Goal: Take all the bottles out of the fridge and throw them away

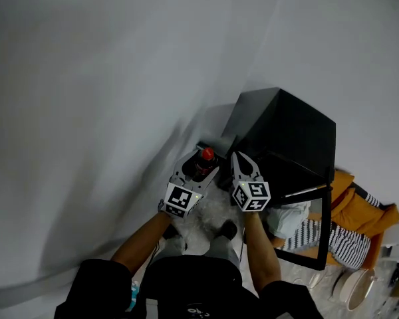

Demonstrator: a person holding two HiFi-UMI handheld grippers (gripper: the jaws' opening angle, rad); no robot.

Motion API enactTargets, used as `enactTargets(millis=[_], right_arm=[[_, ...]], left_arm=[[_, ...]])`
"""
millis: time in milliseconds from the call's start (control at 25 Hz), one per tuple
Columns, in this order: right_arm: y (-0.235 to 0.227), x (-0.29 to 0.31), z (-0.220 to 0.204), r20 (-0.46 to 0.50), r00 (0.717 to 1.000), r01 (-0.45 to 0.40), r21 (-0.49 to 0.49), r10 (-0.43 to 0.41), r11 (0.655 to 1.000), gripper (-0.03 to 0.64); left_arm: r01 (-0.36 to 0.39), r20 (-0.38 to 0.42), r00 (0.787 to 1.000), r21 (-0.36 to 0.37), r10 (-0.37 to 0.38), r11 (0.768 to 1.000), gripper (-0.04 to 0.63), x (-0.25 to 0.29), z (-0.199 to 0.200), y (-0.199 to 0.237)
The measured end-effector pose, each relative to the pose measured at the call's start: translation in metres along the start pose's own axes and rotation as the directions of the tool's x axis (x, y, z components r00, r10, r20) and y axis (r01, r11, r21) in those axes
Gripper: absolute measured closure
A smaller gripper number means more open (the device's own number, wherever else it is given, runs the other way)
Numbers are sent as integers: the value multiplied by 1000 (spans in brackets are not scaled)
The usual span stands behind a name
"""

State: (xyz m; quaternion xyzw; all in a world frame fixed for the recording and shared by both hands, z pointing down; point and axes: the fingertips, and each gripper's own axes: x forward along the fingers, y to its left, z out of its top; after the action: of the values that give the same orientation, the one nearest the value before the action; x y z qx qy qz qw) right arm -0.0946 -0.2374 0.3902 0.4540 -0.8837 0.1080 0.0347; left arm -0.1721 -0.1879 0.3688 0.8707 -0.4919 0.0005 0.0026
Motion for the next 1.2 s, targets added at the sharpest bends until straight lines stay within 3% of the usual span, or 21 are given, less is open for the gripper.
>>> enactTargets(millis=[480,880,1200], right_arm=[[-29,27,1,-61,984,-168,-20,167,986,609],[-38,37,-25,-95,970,-226,6,226,974,609],[-30,55,-78,-153,953,-256,47,260,966,609]], left_arm=[[-147,-32,989,-36,146,989,301,38,-6,0],[-204,-76,977,-48,200,978,301,44,-34,1],[-220,-154,966,-69,208,973,301,31,-82,5]])
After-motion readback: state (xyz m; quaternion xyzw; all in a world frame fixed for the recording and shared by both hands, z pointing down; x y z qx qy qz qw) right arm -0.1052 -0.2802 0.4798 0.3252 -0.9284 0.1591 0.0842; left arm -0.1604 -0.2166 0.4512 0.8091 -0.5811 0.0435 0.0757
